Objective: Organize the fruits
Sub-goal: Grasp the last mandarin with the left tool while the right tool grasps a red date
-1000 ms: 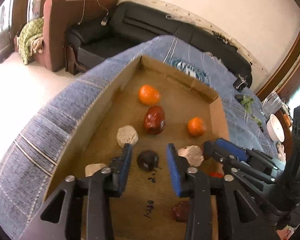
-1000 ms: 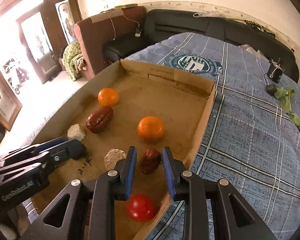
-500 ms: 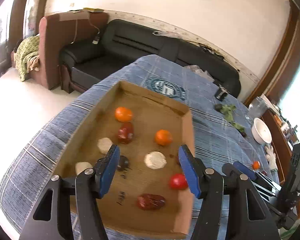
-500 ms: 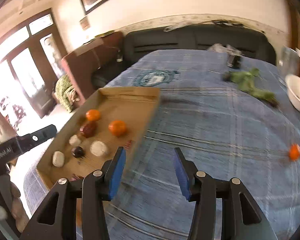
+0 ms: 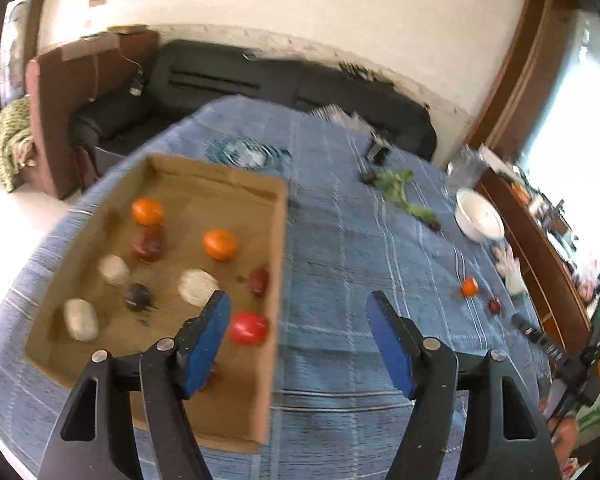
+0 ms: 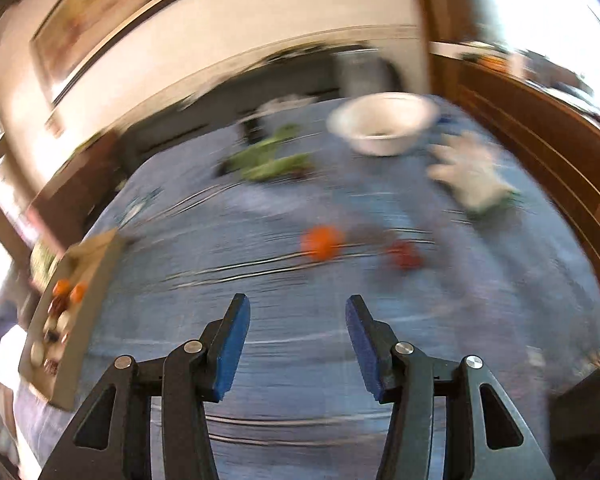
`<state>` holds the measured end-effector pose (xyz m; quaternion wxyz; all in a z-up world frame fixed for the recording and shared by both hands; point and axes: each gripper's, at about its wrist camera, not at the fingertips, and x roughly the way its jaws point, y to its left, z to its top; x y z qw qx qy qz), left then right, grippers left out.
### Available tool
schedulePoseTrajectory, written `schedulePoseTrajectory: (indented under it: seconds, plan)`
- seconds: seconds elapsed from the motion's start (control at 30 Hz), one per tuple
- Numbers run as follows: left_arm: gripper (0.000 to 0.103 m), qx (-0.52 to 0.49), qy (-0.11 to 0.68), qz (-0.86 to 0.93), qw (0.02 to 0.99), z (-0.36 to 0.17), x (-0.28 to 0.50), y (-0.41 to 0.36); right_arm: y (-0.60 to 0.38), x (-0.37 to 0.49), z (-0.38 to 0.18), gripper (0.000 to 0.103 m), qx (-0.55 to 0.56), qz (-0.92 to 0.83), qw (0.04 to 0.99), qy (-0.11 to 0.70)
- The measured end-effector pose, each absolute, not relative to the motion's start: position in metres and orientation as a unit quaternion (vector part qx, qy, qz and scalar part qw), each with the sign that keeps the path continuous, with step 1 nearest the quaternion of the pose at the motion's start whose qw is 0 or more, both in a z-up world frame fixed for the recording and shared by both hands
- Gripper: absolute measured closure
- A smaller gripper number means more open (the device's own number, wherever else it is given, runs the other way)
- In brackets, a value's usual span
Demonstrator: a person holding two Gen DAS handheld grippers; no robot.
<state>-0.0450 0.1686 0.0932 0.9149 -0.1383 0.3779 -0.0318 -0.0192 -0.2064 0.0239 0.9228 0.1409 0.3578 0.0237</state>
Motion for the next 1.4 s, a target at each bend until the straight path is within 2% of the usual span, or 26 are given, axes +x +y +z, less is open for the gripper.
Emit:
schedulePoseTrajectory:
  seconds: [0.23, 0.57, 0.8, 0.93, 1.27, 1.4]
  plan:
    - [0.033, -0.101, 0.410, -0.097, 0.901, 0.079, -0.031, 0.103, -0.271, -0.021, 0.013, 0.047, 0.181, -0.040, 0.912, 0.365]
    - [0.033, -0.043, 0.406, -0.101, 0.907, 0.075, -0.012, 0.065, -0.251, 0.061, -0.010, 0.047, 0.168, -0.027, 0.902, 0.398]
    - [0.034, -0.048, 0.425, -0.137, 0.894, 0.060, 0.030, 0.030, -0.248, 0.068, -0.027, 0.062, 0.149, -0.016, 0.904, 0.401]
    - [0.034, -0.075, 0.444, -0.176, 0.875, 0.049, 0.069, -0.007, -0.245, 0.073, -0.028, 0.081, 0.135, -0.012, 0.906, 0.400]
    - [0.034, -0.047, 0.459, -0.235, 0.856, 0.017, 0.116, -0.092, -0.263, 0.057, -0.019, 0.080, 0.160, -0.025, 0.909, 0.385]
    - [0.041, -0.030, 0.458, -0.250, 0.853, 0.008, 0.119, -0.114, -0.269, 0.055, -0.015, 0.080, 0.173, -0.030, 0.909, 0.379]
